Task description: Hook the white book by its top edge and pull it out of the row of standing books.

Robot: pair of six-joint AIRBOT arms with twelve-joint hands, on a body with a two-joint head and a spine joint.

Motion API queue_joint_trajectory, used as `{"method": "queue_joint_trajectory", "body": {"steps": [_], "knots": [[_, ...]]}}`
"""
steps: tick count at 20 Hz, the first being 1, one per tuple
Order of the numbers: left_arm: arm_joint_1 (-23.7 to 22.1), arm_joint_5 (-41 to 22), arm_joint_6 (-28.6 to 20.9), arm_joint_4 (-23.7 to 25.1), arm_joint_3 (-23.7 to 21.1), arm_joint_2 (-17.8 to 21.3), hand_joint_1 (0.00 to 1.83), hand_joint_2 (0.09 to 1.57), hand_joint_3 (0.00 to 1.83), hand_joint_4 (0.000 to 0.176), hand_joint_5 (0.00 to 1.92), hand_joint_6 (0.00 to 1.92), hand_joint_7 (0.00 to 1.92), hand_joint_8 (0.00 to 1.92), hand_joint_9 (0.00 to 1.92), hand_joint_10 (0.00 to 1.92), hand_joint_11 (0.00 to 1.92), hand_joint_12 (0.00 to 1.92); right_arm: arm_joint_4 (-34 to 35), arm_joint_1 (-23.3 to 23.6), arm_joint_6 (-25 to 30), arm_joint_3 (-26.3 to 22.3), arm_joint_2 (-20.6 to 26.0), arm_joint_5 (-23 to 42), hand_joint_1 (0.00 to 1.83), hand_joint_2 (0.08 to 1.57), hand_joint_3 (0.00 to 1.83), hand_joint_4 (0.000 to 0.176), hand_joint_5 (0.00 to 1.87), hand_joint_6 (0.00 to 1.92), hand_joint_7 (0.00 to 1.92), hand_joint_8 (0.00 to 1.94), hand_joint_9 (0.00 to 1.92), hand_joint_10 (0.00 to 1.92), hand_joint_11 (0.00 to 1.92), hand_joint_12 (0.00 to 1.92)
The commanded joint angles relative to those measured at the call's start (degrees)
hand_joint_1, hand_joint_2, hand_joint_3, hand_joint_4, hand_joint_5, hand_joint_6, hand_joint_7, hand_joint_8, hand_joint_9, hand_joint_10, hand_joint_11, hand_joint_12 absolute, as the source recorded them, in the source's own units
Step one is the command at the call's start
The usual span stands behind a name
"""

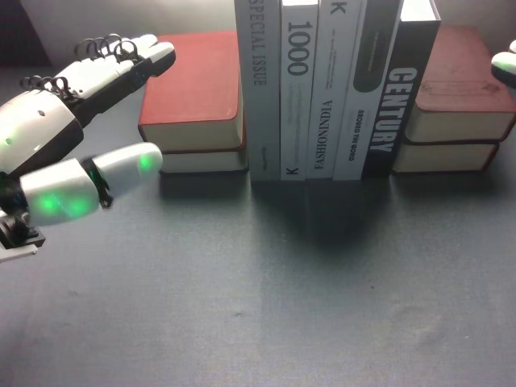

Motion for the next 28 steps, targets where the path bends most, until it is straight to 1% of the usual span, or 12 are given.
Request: {"method": "queue_joint_trajectory", "body": {"steps": [1,2,3,5,6,11,14,19,20,21,26,28], "knots": [[-0.69,-6.95,-0.19,-1.11,0.35,0.48,0.0,1.42,0.02,0.042,0.06,0.01,0.0,0.0,0.0,0.0,0.0,0.0,0.83,0.78,0.1,-0.01,0.5,7.18,0.48,1.39,0.22,0.0,0.0,0.14,0.0,0.0,0.0,0.0,0.0,1.92],[-0.69,-6.95,-0.19,-1.11,0.35,0.47,0.0,1.42,0.02,0.042,0.06,0.01,0.0,0.0,0.0,0.0,0.0,0.0,0.85,0.78,0.1,-0.01,0.49,7.15,0.48,1.4,0.21,0.0,0.0,0.14,0.0,0.0,0.0,0.0,0.0,1.92],[-0.69,-6.94,-0.19,-1.11,0.35,0.44,0.0,1.43,0.02,0.019,0.08,0.01,0.0,0.0,0.0,0.0,0.0,0.0,0.91,0.78,0.07,-0.01,0.46,7.13,0.5,1.4,0.19,0.0,0.0,0.11,0.0,0.0,0.0,0.0,0.0,1.92],[-0.69,-6.92,-0.19,-1.1,0.35,0.43,0.0,1.43,0.02,0.014,0.08,0.01,0.0,0.0,0.0,0.0,0.0,0.0,0.95,0.78,0.01,-0.02,0.44,7.13,0.54,1.4,0.18,0.0,0.0,0.12,0.0,0.0,0.0,0.0,0.0,1.92],[-0.68,-6.92,-0.19,-1.1,0.35,0.44,0.1,1.42,0.0,0.0,0.03,0.01,0.0,0.0,0.0,0.0,0.0,0.0,0.95,0.78,-0.01,-0.02,0.45,7.11,0.52,1.4,0.17,0.0,0.0,0.12,0.0,0.0,0.0,0.0,0.0,1.92],[-0.67,-5.96,0.06,-1.1,0.57,0.16,0.1,1.41,0.0,0.0,0.01,0.0,0.0,0.0,0.0,0.0,0.0,0.0,1.41,2.27,-1.35,0.38,0.33,5.37,0.45,1.46,0.1,0.0,0.0,0.17,0.0,0.0,0.0,0.0,0.0,1.92],[-0.3,-5.65,0.05,-1.18,0.65,0.05,0.2,1.38,0.0,0.0,0.0,0.0,0.0,0.0,0.0,0.0,0.0,0.0,1.39,4.54,-2.1,1.29,-0.53,2.92,0.53,1.48,0.08,0.0,0.0,0.14,0.0,0.0,0.0,0.0,0.0,1.92],[0.21,-6.37,0.06,-1.52,0.19,0.84,0.11,1.43,0.01,0.0,0.0,0.0,0.0,0.0,0.0,0.0,0.0,0.0,1.14,7.21,-2.84,1.63,-0.65,2.84,0.61,1.45,0.05,0.0,0.01,0.06,0.0,0.0,0.0,0.0,0.0,1.92],[0.21,-6.2,0.06,-1.52,0.16,0.9,0.15,1.44,0.01,0.025,0.0,0.0,0.0,0.0,0.0,0.0,0.0,0.0,0.97,8.03,-3.15,1.69,-0.64,2.86,0.61,1.46,0.04,0.0,0.0,0.01,0.0,0.0,0.0,0.0,0.0,1.92],[0.22,-6.15,0.06,-1.52,0.16,0.91,0.19,1.43,0.0,0.036,0.0,0.0,0.0,0.0,0.0,0.0,0.0,0.0,0.85,8.66,-3.51,1.73,-0.64,2.88,0.59,1.46,0.04,0.0,0.0,0.0,0.0,0.0,0.0,0.0,0.0,1.92],[0.11,-5.92,0.05,-1.51,0.13,0.92,0.18,1.43,0.0,0.031,0.0,0.0,0.0,0.0,0.0,0.0,0.0,0.0,-0.12,12.85,-4.22,2.48,-0.78,2.84,0.5,1.48,0.02,0.0,0.0,0.0,0.0,0.0,0.0,0.0,0.0,1.92],[0.11,-5.7,0.05,-1.53,0.2,0.86,0.19,1.43,0.0,0.021,0.0,0.0,0.0,0.0,0.0,0.0,0.0,0.0,-0.19,14.88,-4.77,3.25,-1.73,2.5,0.39,1.47,0.02,0.0,0.0,0.0,0.0,0.0,0.0,0.0,0.0,1.92]]}}
